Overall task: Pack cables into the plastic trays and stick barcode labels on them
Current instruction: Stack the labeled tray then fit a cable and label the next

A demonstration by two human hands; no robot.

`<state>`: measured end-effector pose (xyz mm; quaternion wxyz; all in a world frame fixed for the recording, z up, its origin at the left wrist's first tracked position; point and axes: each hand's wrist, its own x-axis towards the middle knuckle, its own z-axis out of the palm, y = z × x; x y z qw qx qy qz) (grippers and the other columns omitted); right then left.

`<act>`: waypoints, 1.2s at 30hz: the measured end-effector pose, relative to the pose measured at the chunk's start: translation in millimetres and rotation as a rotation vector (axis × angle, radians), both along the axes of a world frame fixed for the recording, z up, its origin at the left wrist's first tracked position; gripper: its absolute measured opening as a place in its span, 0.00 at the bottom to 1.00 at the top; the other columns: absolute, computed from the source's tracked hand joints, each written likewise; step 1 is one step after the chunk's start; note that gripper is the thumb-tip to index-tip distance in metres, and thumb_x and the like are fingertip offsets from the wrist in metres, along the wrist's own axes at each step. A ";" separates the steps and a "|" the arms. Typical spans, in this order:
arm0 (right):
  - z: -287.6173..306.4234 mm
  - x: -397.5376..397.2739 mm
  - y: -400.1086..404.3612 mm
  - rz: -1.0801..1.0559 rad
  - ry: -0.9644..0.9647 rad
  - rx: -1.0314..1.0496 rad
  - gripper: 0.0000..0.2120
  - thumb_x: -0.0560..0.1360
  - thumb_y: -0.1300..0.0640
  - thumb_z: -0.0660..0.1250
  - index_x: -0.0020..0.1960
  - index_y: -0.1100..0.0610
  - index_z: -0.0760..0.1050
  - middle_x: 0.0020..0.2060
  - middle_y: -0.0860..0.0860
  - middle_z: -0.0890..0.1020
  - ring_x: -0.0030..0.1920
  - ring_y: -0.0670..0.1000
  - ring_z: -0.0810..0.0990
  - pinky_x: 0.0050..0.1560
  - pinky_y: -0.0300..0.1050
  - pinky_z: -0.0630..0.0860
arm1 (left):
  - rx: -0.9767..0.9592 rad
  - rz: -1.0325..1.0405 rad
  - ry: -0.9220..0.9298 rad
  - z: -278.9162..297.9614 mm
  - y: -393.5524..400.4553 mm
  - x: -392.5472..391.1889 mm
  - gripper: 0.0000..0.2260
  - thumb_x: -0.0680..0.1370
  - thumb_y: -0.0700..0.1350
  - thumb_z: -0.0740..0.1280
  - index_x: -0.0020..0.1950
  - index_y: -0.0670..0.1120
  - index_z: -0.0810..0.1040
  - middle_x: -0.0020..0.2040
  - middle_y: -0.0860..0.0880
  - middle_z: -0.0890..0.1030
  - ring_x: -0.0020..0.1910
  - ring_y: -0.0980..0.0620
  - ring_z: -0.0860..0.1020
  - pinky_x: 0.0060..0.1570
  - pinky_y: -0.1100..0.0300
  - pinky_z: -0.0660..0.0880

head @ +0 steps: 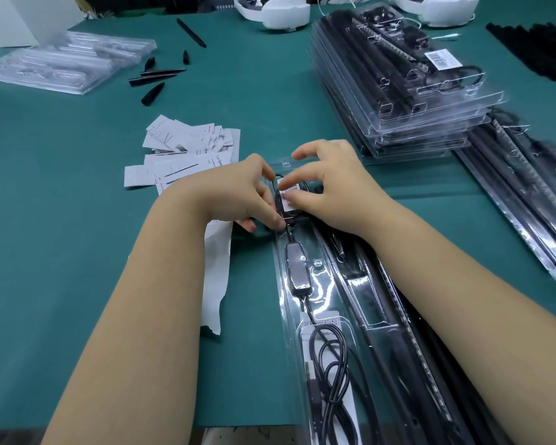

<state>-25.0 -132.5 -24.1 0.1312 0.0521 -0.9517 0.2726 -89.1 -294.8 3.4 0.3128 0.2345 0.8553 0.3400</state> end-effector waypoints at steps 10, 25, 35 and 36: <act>0.1 -2.7 -0.7 0.023 -0.229 0.202 0.19 0.78 0.43 0.57 0.69 0.40 0.68 0.74 0.51 0.60 0.74 0.51 0.50 0.71 0.49 0.49 | 0.005 -0.002 -0.008 -1.8 0.9 -1.8 0.29 0.67 0.40 0.77 0.61 0.47 0.65 0.32 0.56 0.80 0.30 0.60 0.77 0.31 0.67 0.74; 7.9 11.9 -7.3 0.214 -0.469 0.426 0.35 0.77 0.36 0.41 0.77 0.53 0.39 0.77 0.48 0.40 0.75 0.46 0.35 0.74 0.49 0.35 | -0.021 0.001 0.041 -5.3 -2.1 -6.9 0.28 0.68 0.39 0.75 0.62 0.49 0.65 0.32 0.56 0.81 0.28 0.58 0.77 0.30 0.66 0.73; 11.6 24.8 -16.7 0.229 -0.522 0.534 0.46 0.70 0.28 0.41 0.76 0.57 0.34 0.76 0.52 0.35 0.74 0.48 0.32 0.74 0.50 0.35 | -0.021 -0.020 0.017 -6.1 -2.3 -8.7 0.32 0.65 0.43 0.78 0.62 0.49 0.64 0.32 0.55 0.81 0.29 0.57 0.77 0.30 0.67 0.73; 11.9 25.7 -17.7 0.225 -0.527 0.546 0.46 0.71 0.28 0.41 0.76 0.58 0.33 0.75 0.52 0.35 0.74 0.49 0.32 0.74 0.50 0.35 | -0.026 -0.025 0.021 -6.3 -2.5 -8.7 0.32 0.65 0.43 0.78 0.62 0.49 0.64 0.32 0.55 0.81 0.30 0.57 0.77 0.31 0.66 0.74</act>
